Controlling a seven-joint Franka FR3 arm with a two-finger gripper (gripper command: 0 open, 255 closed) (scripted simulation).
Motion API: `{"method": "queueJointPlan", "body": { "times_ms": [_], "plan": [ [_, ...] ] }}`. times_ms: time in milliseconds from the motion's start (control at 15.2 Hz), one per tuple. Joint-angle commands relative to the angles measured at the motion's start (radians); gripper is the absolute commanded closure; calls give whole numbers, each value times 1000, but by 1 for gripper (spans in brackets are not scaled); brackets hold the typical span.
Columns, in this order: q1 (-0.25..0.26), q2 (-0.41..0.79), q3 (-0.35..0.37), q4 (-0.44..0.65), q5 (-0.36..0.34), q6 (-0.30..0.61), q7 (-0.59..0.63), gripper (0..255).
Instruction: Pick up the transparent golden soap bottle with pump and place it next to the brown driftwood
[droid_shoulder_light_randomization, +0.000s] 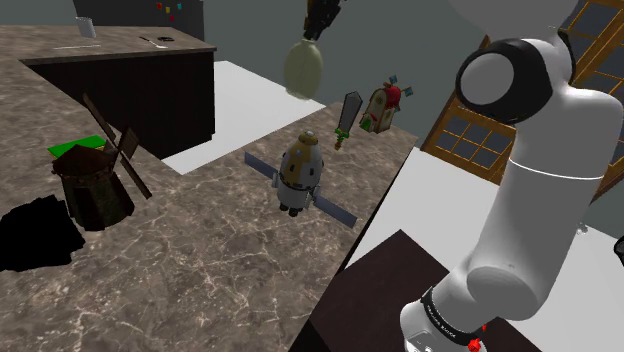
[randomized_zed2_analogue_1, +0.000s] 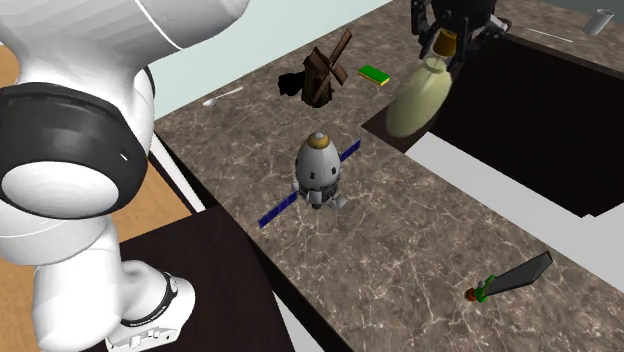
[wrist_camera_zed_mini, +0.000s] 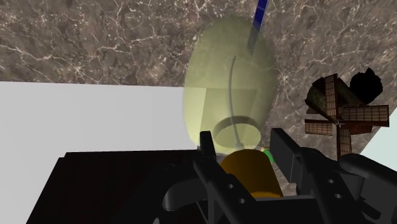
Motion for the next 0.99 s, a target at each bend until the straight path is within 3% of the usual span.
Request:
{"method": "queueJointPlan", "body": {
  "times_ms": [0, 396, 924],
  "plan": [
    [45, -48, 9, -98, -22, 62, 30, 255],
    [150, -135, 51, -302, -76, 208, 135, 255],
    [264, -164, 114, -446, -132, 355, 288, 255]
  ]
}}
